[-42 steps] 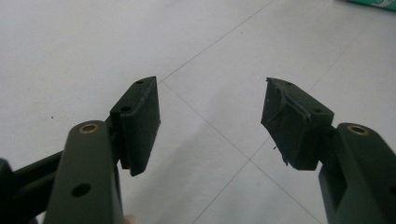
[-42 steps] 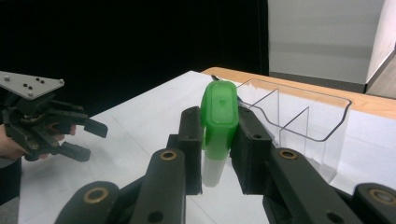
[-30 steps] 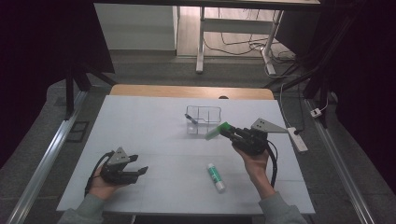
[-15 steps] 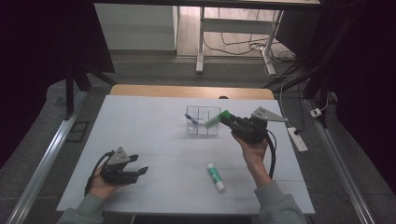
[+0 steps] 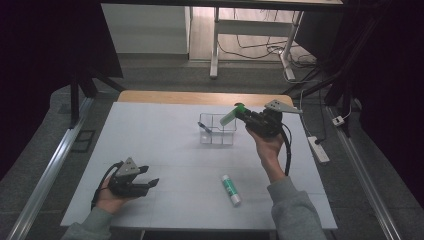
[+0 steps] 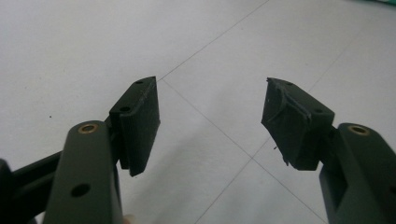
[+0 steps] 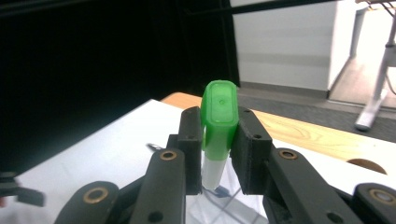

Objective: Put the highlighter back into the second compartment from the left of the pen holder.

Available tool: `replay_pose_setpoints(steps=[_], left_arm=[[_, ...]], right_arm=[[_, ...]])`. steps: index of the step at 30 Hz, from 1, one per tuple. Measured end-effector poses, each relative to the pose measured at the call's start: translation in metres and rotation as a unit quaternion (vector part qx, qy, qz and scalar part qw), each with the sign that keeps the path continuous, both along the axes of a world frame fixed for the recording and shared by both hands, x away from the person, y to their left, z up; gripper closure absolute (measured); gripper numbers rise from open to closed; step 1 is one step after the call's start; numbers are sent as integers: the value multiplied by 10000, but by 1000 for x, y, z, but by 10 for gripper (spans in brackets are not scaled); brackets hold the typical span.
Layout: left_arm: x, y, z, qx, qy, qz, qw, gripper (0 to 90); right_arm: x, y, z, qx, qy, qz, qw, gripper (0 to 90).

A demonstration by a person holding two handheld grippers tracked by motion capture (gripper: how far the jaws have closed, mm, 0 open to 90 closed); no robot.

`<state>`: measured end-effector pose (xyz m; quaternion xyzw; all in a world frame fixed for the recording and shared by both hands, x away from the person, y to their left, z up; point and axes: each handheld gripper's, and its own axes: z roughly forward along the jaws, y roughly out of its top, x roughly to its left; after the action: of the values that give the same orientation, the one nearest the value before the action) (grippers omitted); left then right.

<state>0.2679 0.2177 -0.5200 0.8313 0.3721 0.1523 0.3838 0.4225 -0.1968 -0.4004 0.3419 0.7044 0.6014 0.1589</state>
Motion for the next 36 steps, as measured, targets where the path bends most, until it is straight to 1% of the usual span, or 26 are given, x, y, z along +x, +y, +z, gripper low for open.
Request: replay_pose_setpoints(steps=[6,9,11,12,13,14,15,17,19,22,25,28,31,36], left_arm=[[0,1,0,-20,13,7,10000,358],[1,2,0,-71,39,19,10000,358],[2,3,0,-86,53,22,9999,358],[2,3,0,-107,60,23,9999,358],[2,4,0,-123,59,21,9999,358],[2,4,0,-164,58,30,9998,358],[2,5,1,-183,59,38,9998,358],[3,6,1,-225,73,64,9997,358],[3,7,1,-241,86,83,9996,358],[3,6,1,-235,82,75,9997,358],[3,6,1,-250,81,82,9996,357],[3,6,1,-261,92,94,9996,355],[3,6,1,-274,92,110,9995,355],[3,6,1,-264,92,116,9995,355]], right_arm=[[20,11,-9,-71,201,-128,9997,741],[26,18,-14,-132,279,-118,9995,740],[30,23,-18,-235,394,-43,9989,728],[32,26,-20,-324,445,24,9985,678],[32,28,-22,-448,424,-26,9981,626],[32,29,-22,-529,407,-80,9977,592],[31,29,-22,-553,394,-92,9976,567],[29,27,-22,-517,401,-72,9978,534],[24,24,-21,-552,363,-67,9978,501],[18,18,-20,-558,321,-64,9979,480],[11,10,-23,-567,343,-26,9978,466],[3,4,-27,-561,411,38,9976,447],[-7,-2,-32,-686,464,129,9965,437],[-23,-13,-37,-795,489,192,9955,429]])
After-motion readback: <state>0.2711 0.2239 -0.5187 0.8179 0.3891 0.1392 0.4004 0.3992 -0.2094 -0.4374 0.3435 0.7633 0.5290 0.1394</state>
